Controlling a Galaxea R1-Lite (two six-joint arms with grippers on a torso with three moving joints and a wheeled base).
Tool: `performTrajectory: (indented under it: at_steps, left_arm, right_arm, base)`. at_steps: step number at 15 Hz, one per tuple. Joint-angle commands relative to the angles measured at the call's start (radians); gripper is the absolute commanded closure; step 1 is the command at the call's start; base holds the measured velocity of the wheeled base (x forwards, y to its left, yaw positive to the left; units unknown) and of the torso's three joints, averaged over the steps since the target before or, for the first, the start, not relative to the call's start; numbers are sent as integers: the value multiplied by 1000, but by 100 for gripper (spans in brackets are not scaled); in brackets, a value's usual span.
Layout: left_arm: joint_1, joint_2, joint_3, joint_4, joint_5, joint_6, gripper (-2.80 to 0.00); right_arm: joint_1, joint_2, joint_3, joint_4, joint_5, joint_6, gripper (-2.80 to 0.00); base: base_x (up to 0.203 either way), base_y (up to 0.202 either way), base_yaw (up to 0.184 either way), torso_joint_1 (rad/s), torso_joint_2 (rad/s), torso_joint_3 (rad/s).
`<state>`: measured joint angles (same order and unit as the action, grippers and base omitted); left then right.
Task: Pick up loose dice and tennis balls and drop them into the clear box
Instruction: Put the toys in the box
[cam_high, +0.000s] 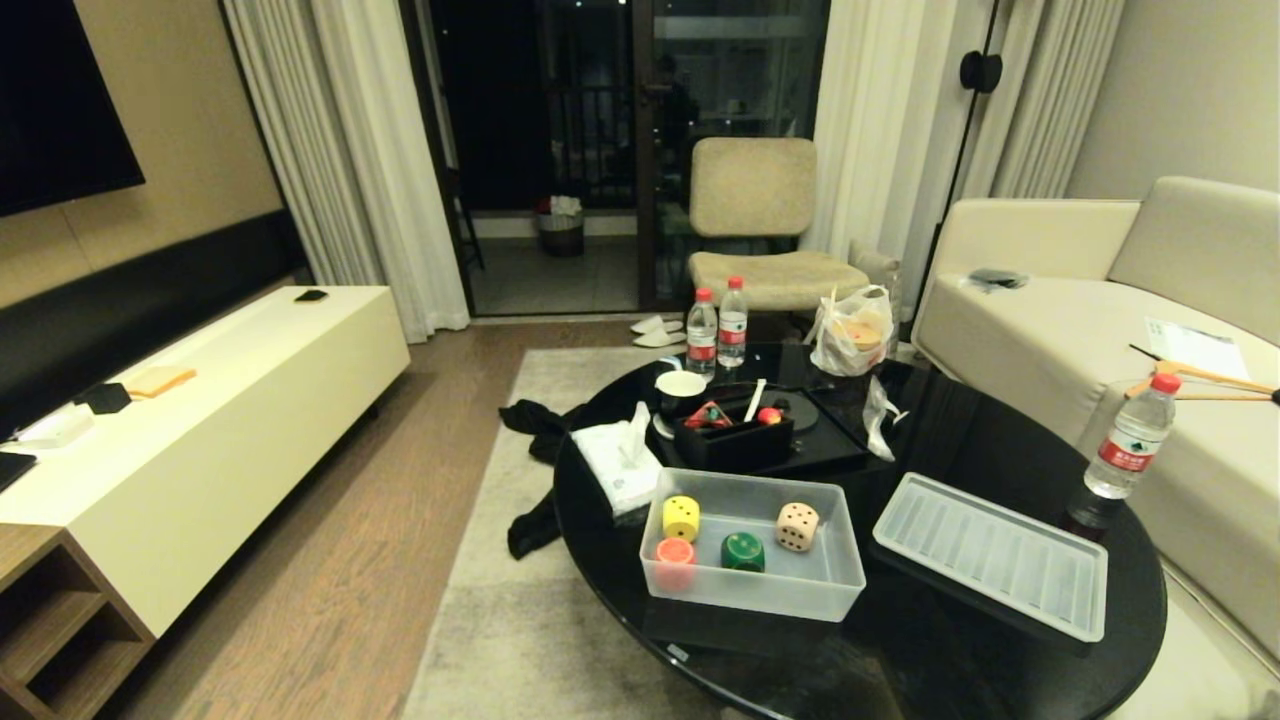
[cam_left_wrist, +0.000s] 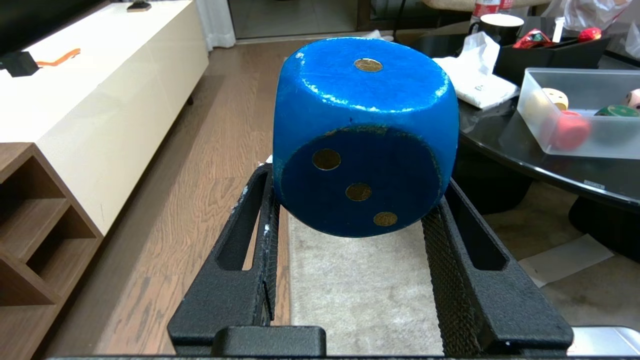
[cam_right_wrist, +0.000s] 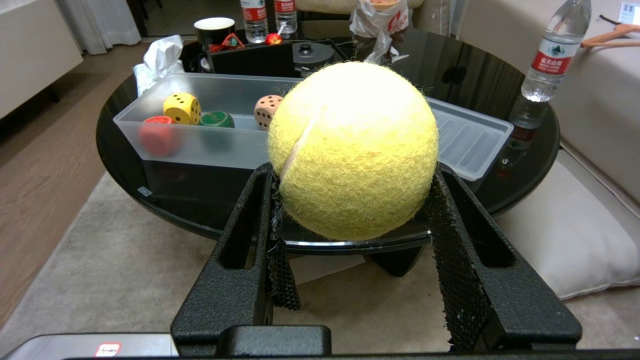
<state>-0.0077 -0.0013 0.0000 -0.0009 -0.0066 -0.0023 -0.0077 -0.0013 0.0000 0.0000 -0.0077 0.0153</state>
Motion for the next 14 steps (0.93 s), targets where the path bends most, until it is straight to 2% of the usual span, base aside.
performTrajectory:
  at_steps: [1,8,9,10,12,14]
  left_arm:
    - [0,0,2,-1,0,-1,0]
    - [0,0,2,-1,0,0,0]
    - [0,0,2,-1,-12,-1,0]
    - [0,0,2,-1,-60,-1,0]
    - [1,0,2,-1,0,-1,0]
    - [0,0,2,-1,0,-1,0]
  right_arm:
    - [0,0,0,0,0,0,0]
    - [0,0,2,0,0,0,0]
    - [0,0,0,0,0,0,0]
    - [0,0,0,0,0,0,0]
    - [0,0,0,0,0,0,0]
    - [0,0,1,0,0,0,0]
  base:
    - [0,0,0,0,0,0]
    - [0,0,0,0,0,0]
    - [0,0,0,0,0,0]
    - [0,0,0,0,0,0]
    - [0,0,0,0,0,0]
    - [3,-95,-9,6,4,7]
